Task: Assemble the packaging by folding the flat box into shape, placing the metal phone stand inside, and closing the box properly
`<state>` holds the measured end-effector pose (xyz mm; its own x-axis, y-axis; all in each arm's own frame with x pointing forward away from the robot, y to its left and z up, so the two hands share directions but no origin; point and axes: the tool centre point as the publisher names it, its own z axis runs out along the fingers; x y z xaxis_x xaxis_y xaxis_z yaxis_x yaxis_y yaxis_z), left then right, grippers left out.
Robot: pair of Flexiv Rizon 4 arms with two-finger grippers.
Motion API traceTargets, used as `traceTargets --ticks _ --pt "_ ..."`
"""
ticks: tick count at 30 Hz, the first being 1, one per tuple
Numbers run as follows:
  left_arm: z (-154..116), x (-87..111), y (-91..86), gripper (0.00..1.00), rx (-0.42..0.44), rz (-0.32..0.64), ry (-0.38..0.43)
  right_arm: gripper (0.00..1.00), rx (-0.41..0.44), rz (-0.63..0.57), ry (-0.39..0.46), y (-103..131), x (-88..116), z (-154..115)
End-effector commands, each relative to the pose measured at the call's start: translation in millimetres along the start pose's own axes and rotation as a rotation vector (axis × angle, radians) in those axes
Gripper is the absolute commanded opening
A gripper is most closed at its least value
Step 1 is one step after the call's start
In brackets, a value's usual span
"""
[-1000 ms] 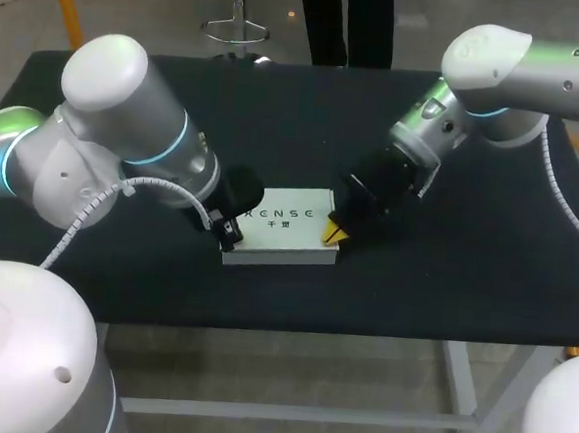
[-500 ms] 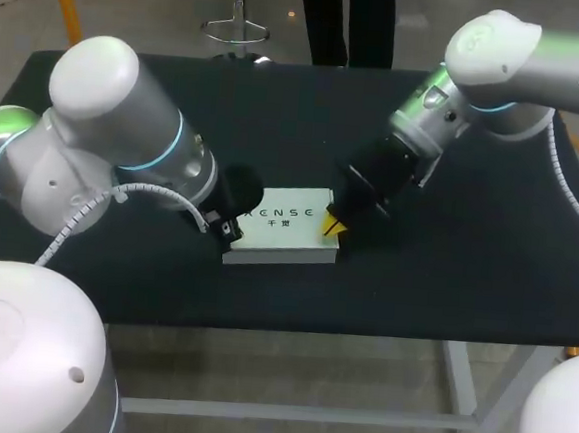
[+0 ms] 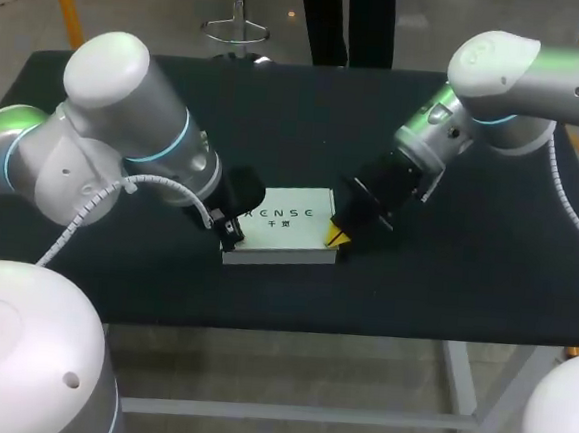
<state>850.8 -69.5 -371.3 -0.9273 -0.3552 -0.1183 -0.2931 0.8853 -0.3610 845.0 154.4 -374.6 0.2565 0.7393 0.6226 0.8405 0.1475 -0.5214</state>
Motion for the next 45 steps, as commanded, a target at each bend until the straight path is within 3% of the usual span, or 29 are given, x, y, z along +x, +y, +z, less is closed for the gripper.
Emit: traceTargets --ticks 1,3,4,6,7,8,11,14,15,16,17,25,29,32,45 --pt "-13 4.4 -4.6 0.00 0.004 0.001 -0.030 0.00 -0.020 -0.034 -0.013 -6 10 -13" --pt "-23 6.1 -9.1 0.00 0.010 -0.003 -0.039 0.00 -0.037 -0.065 -0.017 -12 15 -22" --pt "-28 6.5 -11.5 0.13 0.007 -0.012 -0.041 0.00 -0.047 -0.080 -0.017 -14 18 -27" --pt "-36 8.0 -16.9 0.45 0.000 -0.040 -0.038 0.00 -0.083 -0.103 -0.022 -19 23 -37" --pt "-40 8.6 -19.3 0.80 -0.006 -0.053 -0.033 0.00 -0.100 -0.113 -0.023 -20 25 -42" --pt "-43 9.8 -21.9 1.00 -0.021 -0.074 -0.038 0.00 -0.117 -0.120 -0.024 -21 27 -47" --pt "-52 12.5 -27.1 1.00 -0.051 -0.115 -0.024 0.05 -0.153 -0.149 -0.023 -24 31 -65" --pt "-58 14.2 -30.2 1.00 -0.093 -0.174 -0.011 0.33 -0.187 -0.167 -0.026 -24 33 -82" --pt "-59 15.3 -31.8 1.00 -0.110 -0.195 -0.001 0.47 -0.204 -0.175 -0.029 -25 33 -89" --pt "-61 18.0 -33.3 1.00 -0.118 -0.197 0.007 0.70 -0.226 -0.184 -0.029 -26 33 -95" --pt "-63 21.3 -34.4 1.00 -0.117 -0.200 0.016 1.00 -0.237 -0.195 -0.027 -28 33 -101" --pt "-70 52.3 -44.4 1.00 -0.203 -0.334 0.046 1.00 -0.387 -0.305 -0.053 -39 26 -144" --pt "-74 71.8 -48.0 1.00 -0.201 -0.408 0.062 1.00 -0.563 -0.327 -0.102 -42 24 -162" --pt "-75 80.7 -49.4 1.00 -0.227 -0.472 0.040 1.00 -0.632 -0.333 -0.092 -43 21 -176" --pt "-75 80.7 -49.4 1.00 -0.227 -0.472 0.040 1.00 -0.632 -0.333 -0.092 -43 21 -176"
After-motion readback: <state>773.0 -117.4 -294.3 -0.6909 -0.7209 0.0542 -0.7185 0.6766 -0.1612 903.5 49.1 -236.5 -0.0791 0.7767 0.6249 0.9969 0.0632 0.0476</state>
